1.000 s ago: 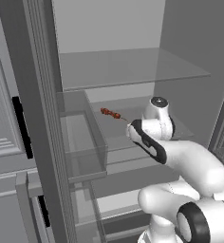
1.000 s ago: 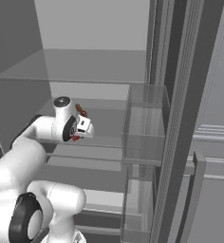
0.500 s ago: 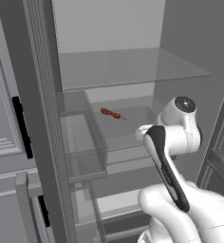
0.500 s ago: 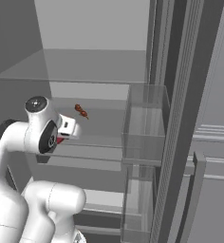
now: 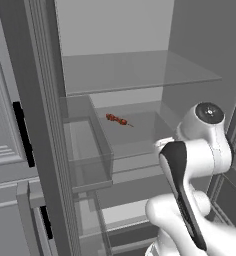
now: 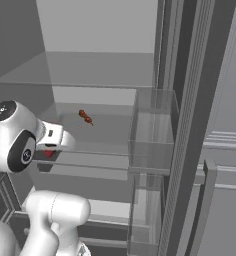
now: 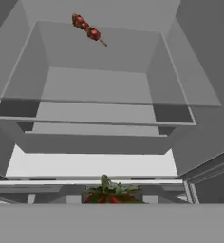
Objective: Take the strawberry from the fridge and place it on top of the pancake, located on the dining counter.
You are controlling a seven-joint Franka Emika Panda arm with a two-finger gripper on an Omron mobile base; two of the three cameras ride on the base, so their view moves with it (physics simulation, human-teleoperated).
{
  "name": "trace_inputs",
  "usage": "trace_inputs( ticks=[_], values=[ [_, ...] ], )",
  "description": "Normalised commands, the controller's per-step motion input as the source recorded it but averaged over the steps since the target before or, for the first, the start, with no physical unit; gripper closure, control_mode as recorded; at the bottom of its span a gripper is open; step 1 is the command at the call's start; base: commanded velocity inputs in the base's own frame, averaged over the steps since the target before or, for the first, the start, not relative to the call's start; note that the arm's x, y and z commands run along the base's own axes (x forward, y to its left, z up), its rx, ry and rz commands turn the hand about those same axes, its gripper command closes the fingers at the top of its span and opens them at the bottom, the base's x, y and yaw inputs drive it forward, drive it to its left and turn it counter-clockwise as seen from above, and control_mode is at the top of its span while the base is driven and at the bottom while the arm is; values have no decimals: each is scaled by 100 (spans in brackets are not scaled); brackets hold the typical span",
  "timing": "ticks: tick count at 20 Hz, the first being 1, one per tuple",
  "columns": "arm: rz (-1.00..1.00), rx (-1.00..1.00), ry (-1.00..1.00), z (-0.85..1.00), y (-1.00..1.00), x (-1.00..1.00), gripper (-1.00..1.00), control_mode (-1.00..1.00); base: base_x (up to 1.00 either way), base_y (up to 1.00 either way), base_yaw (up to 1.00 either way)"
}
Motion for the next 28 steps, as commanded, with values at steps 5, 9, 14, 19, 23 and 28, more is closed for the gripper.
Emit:
trace_inputs(
  ticks=[5, 9, 14, 19, 23, 28],
  values=[
    [-4, 24, 10, 0, -28, 0, 100, -100, 0, 0, 0],
    [0, 4, 14, -16, -14, 0, 100, -100, 0, 0, 0],
    [0, 0, 2, 0, 0, 0, 100, -100, 0, 0, 0],
    [0, 0, 0, 0, 0, -9, 100, -100, 0, 0, 0],
    [0, 0, 0, 0, 0, 0, 100, 100, -68, 0, 0],
    [0, 0, 0, 0, 0, 0, 100, 100, -100, 0, 0]
  ],
)
